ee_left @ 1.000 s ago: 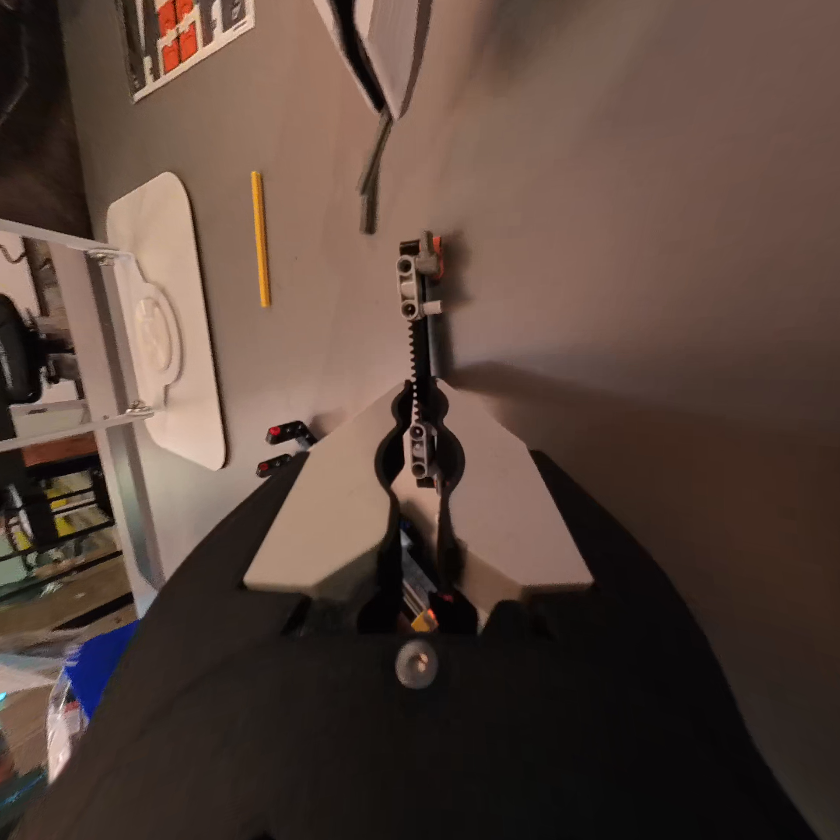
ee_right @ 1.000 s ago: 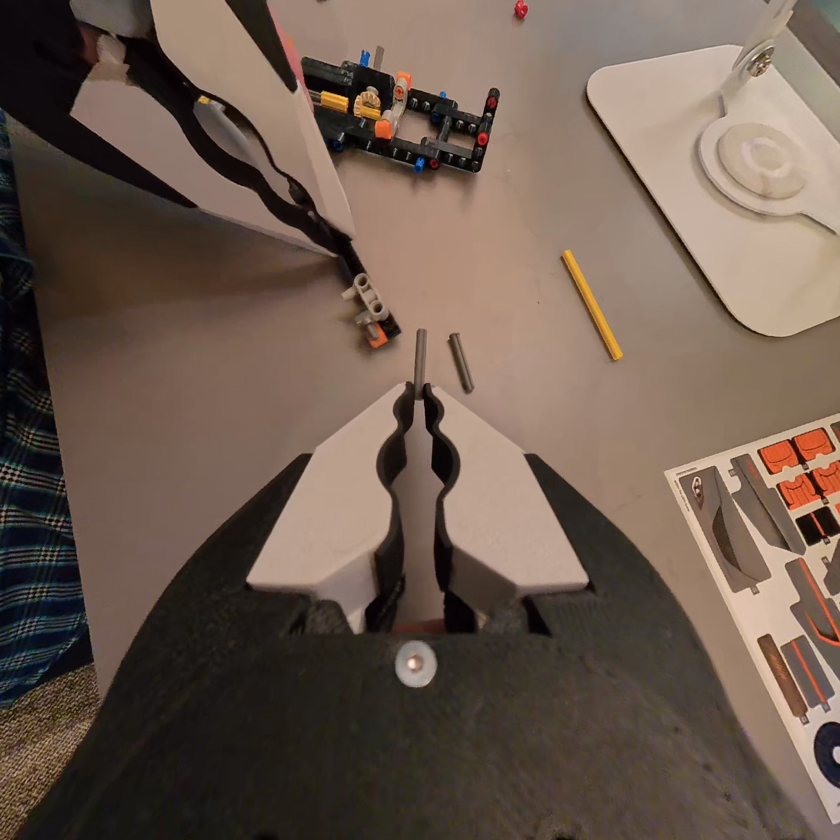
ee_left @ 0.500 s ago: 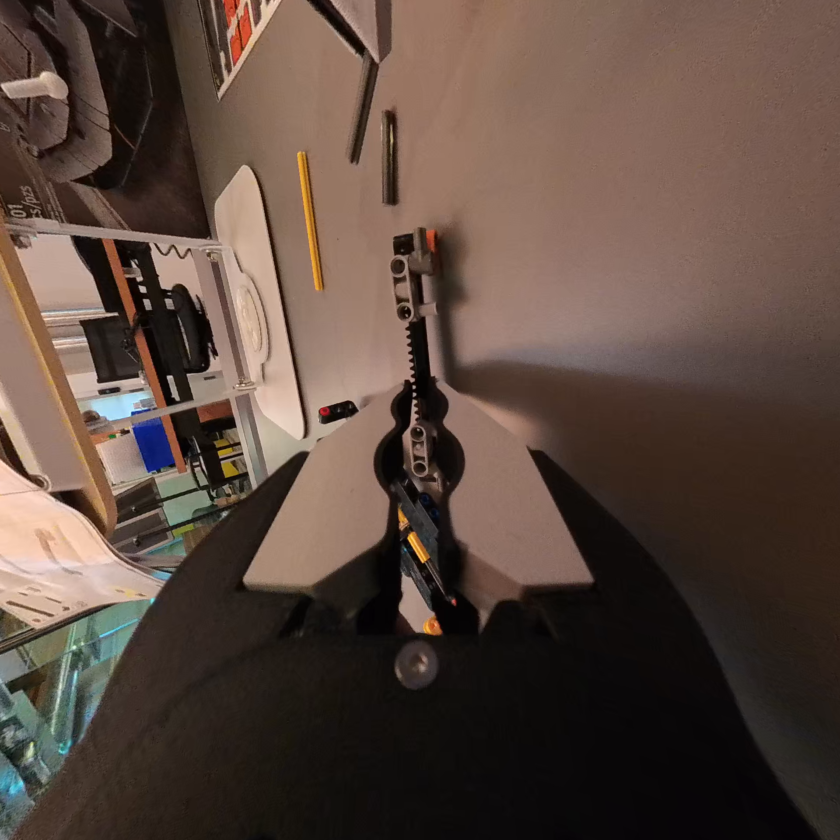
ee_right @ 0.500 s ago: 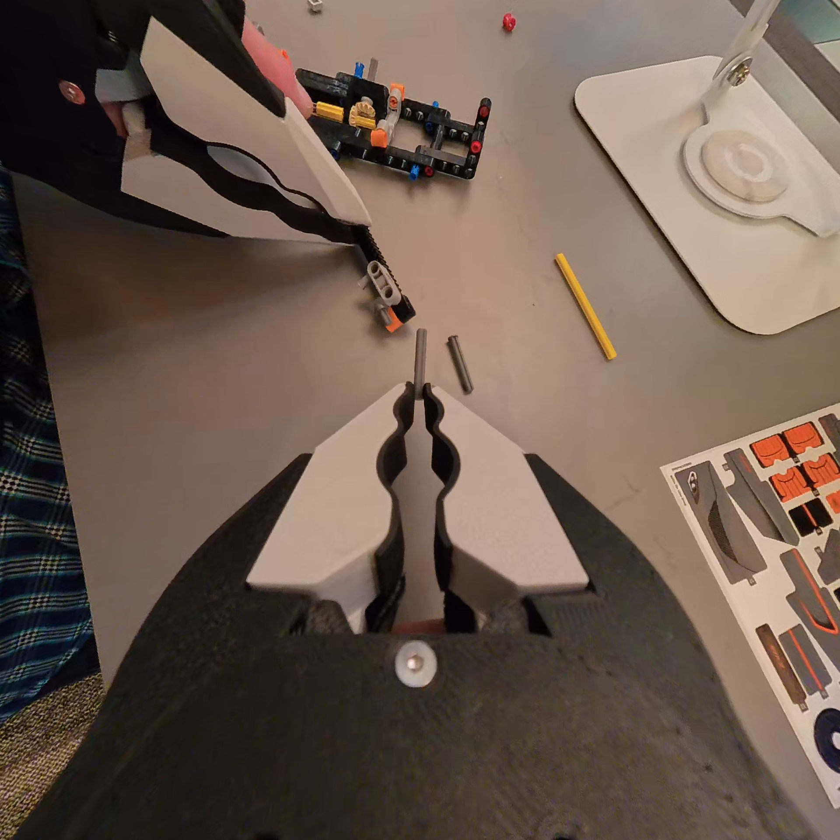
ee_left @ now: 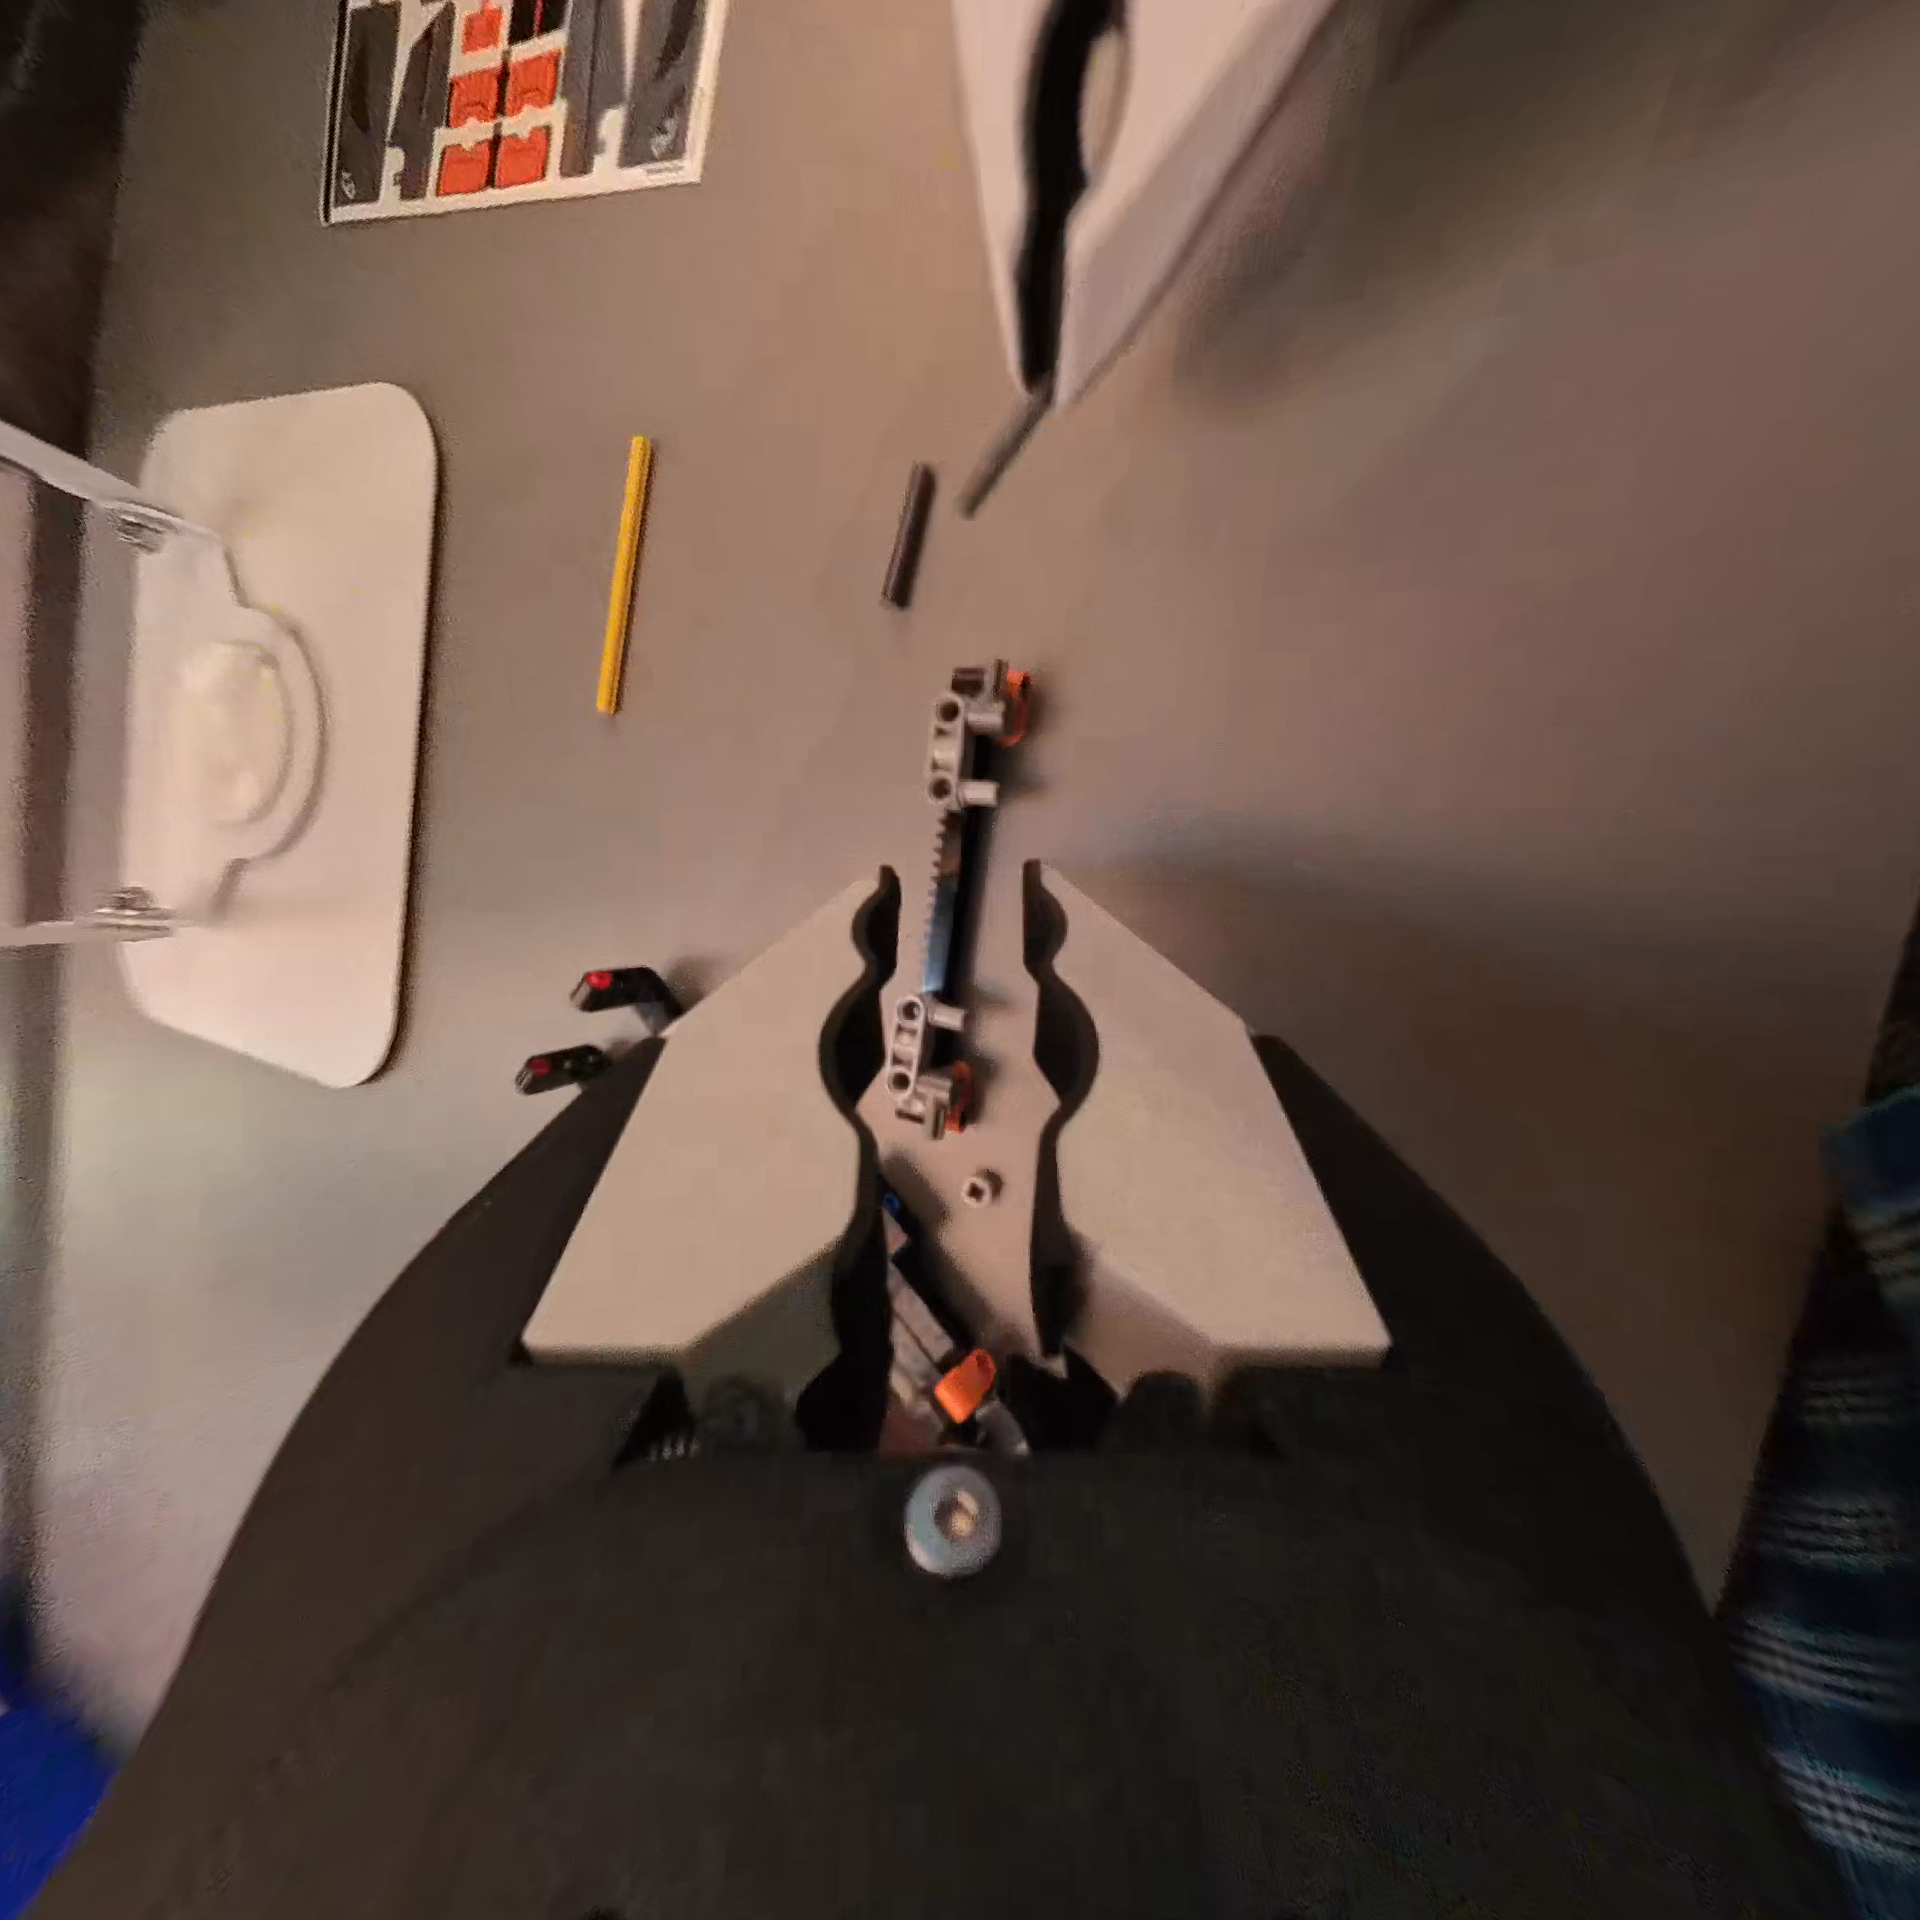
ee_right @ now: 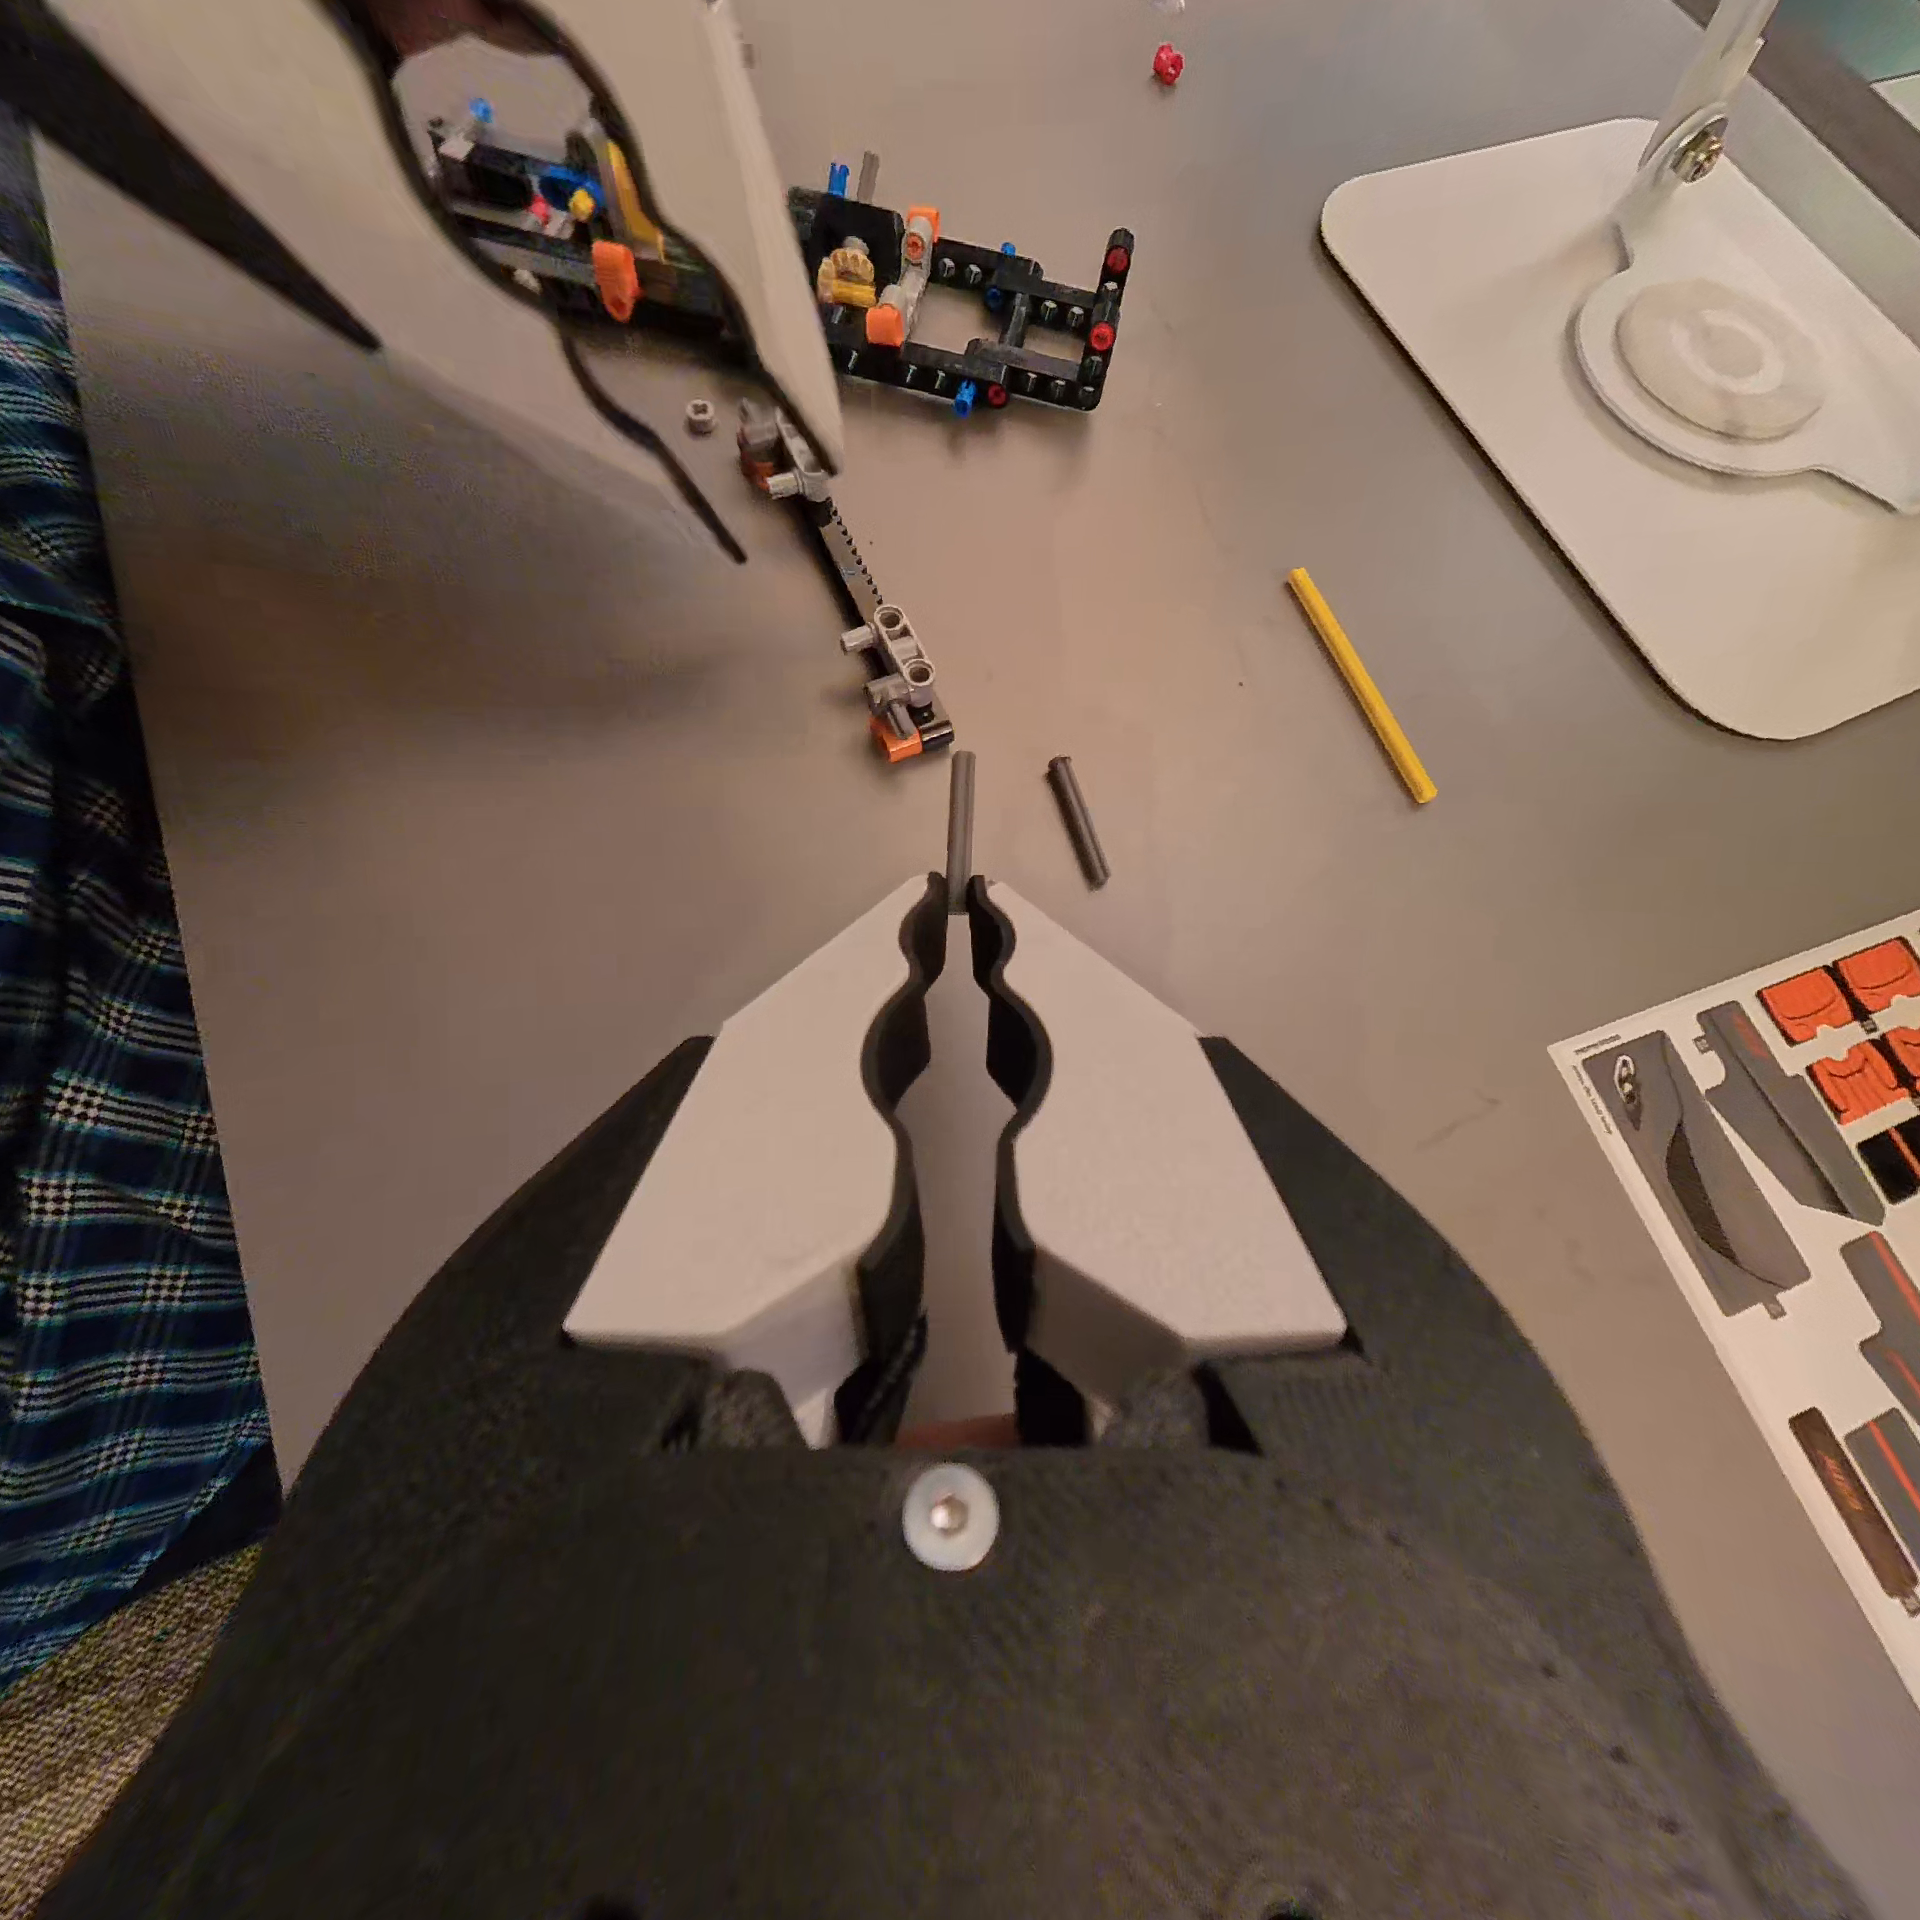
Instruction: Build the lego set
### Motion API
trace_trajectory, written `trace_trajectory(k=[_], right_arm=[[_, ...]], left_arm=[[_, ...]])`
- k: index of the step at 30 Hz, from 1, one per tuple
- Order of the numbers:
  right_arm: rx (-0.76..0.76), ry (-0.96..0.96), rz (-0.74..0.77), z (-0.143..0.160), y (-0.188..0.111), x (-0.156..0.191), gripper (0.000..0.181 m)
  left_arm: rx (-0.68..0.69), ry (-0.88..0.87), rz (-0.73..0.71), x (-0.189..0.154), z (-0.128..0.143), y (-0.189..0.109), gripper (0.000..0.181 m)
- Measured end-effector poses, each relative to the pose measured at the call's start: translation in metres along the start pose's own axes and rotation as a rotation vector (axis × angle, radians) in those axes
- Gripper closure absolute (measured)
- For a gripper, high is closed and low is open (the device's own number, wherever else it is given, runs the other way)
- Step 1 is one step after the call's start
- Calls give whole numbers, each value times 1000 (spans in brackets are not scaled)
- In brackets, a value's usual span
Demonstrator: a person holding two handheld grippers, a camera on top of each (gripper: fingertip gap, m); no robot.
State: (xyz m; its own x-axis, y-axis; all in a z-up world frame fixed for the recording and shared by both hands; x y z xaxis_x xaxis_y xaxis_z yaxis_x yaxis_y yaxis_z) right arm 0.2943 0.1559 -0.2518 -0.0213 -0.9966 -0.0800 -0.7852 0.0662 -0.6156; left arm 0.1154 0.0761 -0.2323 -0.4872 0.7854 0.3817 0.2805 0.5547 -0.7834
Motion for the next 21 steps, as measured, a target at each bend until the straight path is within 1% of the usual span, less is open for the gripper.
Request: trace_trajectory(k=[2,3,5,7,9,11,18,21], right_arm=[[-2,9,-3,1,0,1,180],[-7,16,-7,1,1,1,180],[-19,31,-10,2,0,0,180],[-24,34,-12,2,0,1,180],[-25,34,-17,3,1,2,180],[-26,35,-22,4,3,2,180],[-38,49,-36,4,6,3,180],[-40,50,-37,4,7,3,180]], left_arm=[[-7,-70,117,10,-3,3,161],[1,-99,144,16,-4,7,161],[2,-95,171,22,-6,12,163],[32,-98,183,26,-7,18,164],[34,-113,228,27,-5,23,166],[7,-134,241,29,-6,25,168],[-12,-161,276,31,-8,33,174],[-14,-132,240,28,-9,33,177]])
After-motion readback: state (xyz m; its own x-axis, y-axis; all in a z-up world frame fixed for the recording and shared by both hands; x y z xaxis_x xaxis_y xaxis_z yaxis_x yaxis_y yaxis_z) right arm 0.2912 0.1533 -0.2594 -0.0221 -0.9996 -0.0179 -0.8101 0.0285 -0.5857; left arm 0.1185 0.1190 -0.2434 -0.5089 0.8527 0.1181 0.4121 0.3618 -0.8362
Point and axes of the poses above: each gripper's, where its closed fingertips meet, y out along the fingers, z out of its underside, x = y × z across the jaws, the point moved 10 cm from there along -y, back along the fingers, and after that the axes turned 1 degree about -x, right-handed, at the moved point
